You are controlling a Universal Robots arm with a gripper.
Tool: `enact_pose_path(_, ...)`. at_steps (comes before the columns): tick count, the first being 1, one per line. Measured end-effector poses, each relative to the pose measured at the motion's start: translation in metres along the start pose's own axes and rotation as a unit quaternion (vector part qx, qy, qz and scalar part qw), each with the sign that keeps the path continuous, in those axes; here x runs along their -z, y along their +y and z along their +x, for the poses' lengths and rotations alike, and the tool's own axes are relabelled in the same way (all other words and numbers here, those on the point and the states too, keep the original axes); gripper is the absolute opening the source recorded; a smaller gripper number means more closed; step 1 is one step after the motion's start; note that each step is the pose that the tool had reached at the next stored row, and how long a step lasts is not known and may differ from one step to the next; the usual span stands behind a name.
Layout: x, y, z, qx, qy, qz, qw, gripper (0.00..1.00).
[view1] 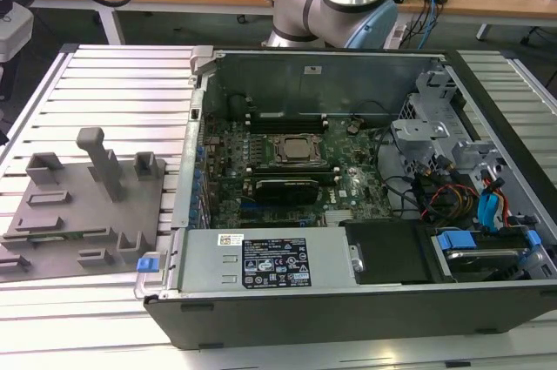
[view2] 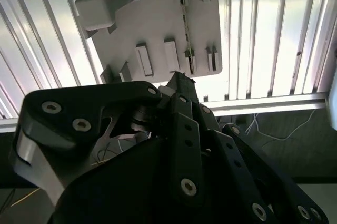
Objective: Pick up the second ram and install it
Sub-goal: 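Pick up the second ram and move it above second insertion slot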
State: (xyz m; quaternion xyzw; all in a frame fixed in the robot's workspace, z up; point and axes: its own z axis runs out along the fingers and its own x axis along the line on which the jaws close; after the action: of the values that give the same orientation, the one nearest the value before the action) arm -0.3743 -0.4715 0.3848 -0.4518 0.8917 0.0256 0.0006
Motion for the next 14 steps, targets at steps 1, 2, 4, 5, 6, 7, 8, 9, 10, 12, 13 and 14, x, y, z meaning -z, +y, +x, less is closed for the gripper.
enact_pose_path(1,0.0,0.0,0.0,0.004,0.0002,-0.0001,1.0,0.11)
enact_pose_path(2,0.0,0.0,0.0,0.011,0.0005,-0.0002,0.9999,0.11)
enact_pose_path(4,0.0,0.0,0.0,0.019,0.0009,-0.0004,0.9998,0.11)
enact_pose_path(5,0.0,0.0,0.0,0.027,0.0012,-0.0006,0.9996,0.11)
enact_pose_path(6,0.0,0.0,0.0,0.031,0.0014,-0.0007,0.9995,0.11)
enact_pose_path(7,0.0,0.0,0.0,0.036,0.0016,-0.0008,0.9994,0.11)
enact_pose_path(8,0.0,0.0,0.0,0.044,0.002,-0.0011,0.999,0.11)
enact_pose_path(9,0.0,0.0,0.0,0.049,0.0022,-0.0012,0.9988,0.11)
enact_pose_path(10,-0.0001,0.0,0.0,0.053,0.0024,-0.0013,0.9986,0.11)
enact_pose_path(12,0.0,0.0,0.0,0.074,0.0034,-0.0018,0.9972,0.11)
enact_pose_path(13,0.0,0.0,0.0,0.081,0.0037,-0.0019,0.9967,0.11)
enact_pose_path(14,-0.0001,0.0,0.0,0.087,0.0039,-0.0021,0.9962,0.11)
